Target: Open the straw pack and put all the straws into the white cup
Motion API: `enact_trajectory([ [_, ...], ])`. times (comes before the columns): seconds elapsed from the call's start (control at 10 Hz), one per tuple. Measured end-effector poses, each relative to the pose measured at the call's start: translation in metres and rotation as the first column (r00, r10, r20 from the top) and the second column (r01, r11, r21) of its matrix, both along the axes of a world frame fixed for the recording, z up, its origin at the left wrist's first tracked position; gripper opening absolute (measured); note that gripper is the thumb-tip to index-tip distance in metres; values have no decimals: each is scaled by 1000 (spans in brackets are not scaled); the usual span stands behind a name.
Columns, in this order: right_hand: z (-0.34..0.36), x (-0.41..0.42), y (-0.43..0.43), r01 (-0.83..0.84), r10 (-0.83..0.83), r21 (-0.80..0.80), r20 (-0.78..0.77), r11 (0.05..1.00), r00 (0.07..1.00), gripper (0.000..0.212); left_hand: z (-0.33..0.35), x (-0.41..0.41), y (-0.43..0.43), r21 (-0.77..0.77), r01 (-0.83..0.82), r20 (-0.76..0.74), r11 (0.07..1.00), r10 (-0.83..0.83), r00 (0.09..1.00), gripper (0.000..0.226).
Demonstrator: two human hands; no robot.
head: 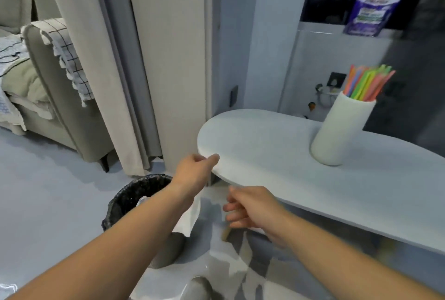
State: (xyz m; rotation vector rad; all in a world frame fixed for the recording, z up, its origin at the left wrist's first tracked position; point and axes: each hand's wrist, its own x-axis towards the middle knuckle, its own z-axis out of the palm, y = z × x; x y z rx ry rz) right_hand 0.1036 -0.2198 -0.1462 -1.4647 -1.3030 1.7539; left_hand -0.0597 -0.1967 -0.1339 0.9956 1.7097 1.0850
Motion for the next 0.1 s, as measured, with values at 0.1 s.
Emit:
enact_trajectory([
  [0.1, 32, 50, -10, -16, 6, 169, 56, 986, 998, 28, 34, 32, 19, 66, 140, 31, 988, -143, 989, 32],
])
